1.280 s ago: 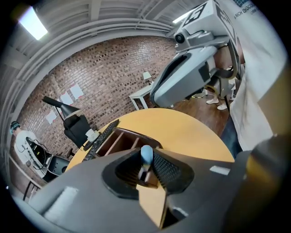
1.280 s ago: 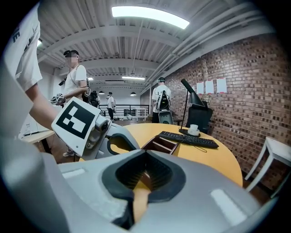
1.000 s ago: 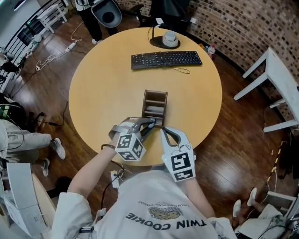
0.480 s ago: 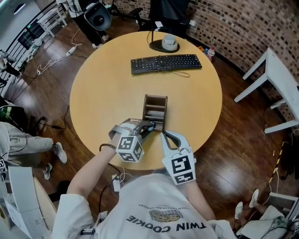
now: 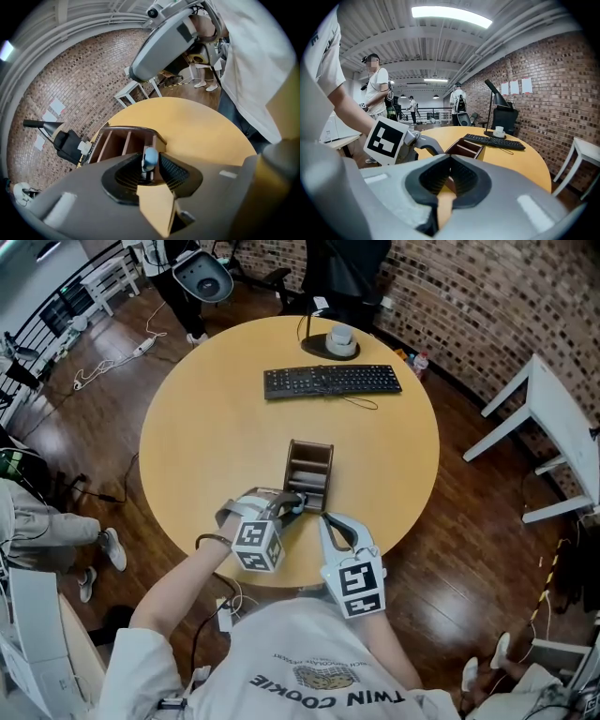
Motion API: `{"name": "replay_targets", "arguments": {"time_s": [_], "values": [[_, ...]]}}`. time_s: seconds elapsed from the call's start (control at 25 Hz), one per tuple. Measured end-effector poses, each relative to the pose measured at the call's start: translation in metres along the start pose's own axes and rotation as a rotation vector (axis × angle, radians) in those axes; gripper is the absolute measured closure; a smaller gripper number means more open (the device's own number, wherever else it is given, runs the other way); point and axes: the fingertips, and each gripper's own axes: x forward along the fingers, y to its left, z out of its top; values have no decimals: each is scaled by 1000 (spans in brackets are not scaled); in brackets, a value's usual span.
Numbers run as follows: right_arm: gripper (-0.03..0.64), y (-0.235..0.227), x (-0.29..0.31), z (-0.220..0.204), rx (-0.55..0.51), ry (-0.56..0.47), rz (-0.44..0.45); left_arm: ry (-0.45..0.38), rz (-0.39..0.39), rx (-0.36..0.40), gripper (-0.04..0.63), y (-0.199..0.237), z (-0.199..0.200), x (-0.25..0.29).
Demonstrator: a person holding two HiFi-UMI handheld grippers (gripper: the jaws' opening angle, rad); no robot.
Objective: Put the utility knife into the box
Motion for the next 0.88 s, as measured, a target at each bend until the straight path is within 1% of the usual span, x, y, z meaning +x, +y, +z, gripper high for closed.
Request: {"name": "replay_targets", "arguments": {"time_s": [0.24,0.4,0.64,0.76,0.88], "values": [[615,7,-7,5,6,-17,-5,-4,51,-14,468,4,4,-15],[615,11,-11,7,21,-25,-6,-22,87,-42,468,10,11,-29],[615,20,-21,8,46,-44,-17,-94,132,-114,469,7,32,-55],[615,27,-26,9,54,-49,-18,-133,152,-178,475,4,41,-67],[615,37,-31,7,59,-58,-21,-168,176,-241,495,-4,49,-81]]}}
